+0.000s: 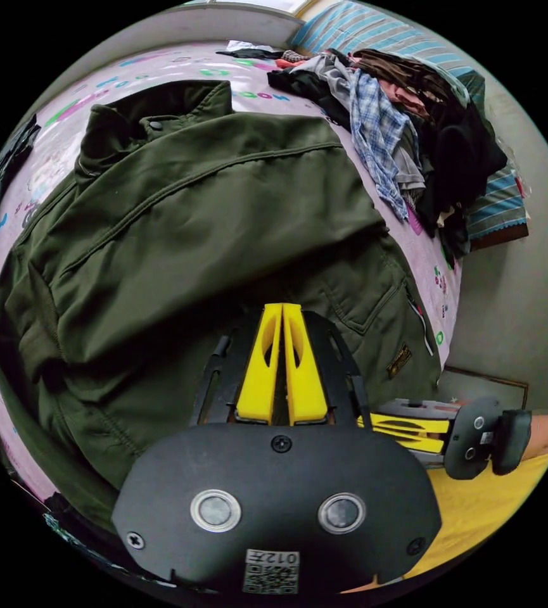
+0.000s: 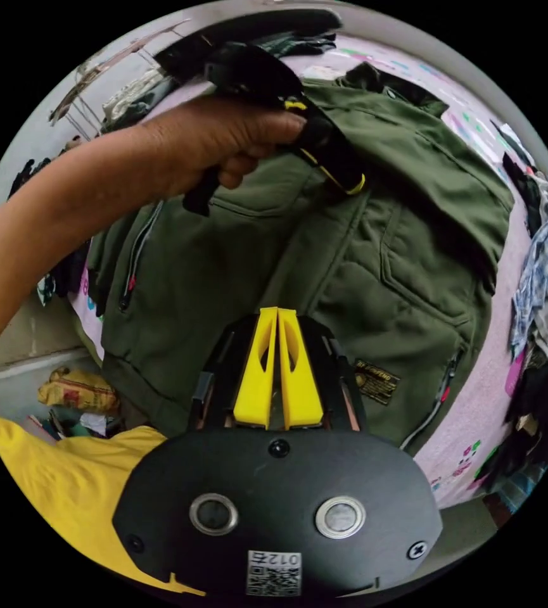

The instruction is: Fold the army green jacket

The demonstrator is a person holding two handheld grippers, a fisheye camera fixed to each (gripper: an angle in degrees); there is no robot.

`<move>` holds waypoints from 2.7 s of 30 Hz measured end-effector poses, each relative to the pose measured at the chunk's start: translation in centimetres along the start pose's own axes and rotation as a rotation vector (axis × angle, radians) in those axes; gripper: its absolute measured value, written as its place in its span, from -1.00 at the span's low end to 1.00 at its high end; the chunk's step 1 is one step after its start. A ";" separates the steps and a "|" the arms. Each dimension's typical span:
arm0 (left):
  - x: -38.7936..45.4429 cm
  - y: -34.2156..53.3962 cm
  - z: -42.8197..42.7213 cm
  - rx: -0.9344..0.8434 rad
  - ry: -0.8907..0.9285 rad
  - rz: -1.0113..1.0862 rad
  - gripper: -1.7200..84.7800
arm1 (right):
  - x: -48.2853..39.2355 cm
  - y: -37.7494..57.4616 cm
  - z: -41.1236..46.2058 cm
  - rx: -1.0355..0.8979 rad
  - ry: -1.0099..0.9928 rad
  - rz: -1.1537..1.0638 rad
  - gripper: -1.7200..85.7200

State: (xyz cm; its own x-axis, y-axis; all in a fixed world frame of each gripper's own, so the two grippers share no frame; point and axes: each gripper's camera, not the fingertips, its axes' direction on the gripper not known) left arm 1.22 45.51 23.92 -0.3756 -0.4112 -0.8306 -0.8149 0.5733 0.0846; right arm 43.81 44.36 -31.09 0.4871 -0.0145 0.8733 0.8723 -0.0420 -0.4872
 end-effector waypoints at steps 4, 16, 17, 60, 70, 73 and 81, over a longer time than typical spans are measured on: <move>-1.3 1.0 1.0 0.018 0.027 -0.015 -0.95 | 1.6 2.7 1.0 0.013 -0.140 0.096 -0.95; -3.4 1.7 2.7 0.002 0.018 -0.078 -0.95 | 1.1 11.4 2.3 -0.060 -0.189 -0.046 -0.94; -3.2 1.6 2.8 -0.006 -0.002 -0.085 -0.95 | 1.0 11.7 2.5 -0.080 -0.192 -0.067 -0.94; 11.8 25.8 1.7 -0.096 0.037 -0.289 -0.96 | 18.0 19.9 -2.0 -0.067 -0.176 -0.228 -0.96; 11.8 25.5 0.0 -0.099 0.178 -0.261 -0.96 | 13.6 18.4 -2.2 -0.115 -0.113 -0.125 -0.96; 12.6 26.9 -4.1 -0.045 0.089 -0.204 -0.96 | 12.1 18.2 -2.7 -0.111 -0.093 -0.047 -0.96; 7.8 33.1 -8.6 -0.056 -0.084 -0.323 -0.96 | 7.5 15.7 -6.0 -0.220 0.036 0.149 -0.96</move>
State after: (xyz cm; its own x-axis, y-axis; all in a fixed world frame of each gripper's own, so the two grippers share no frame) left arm -32.46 55.17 24.99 -0.0581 -0.5043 -0.8616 -0.9096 0.3824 -0.1624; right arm 60.88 37.58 -32.18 0.6040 -0.0716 0.7938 0.7589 -0.2526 -0.6003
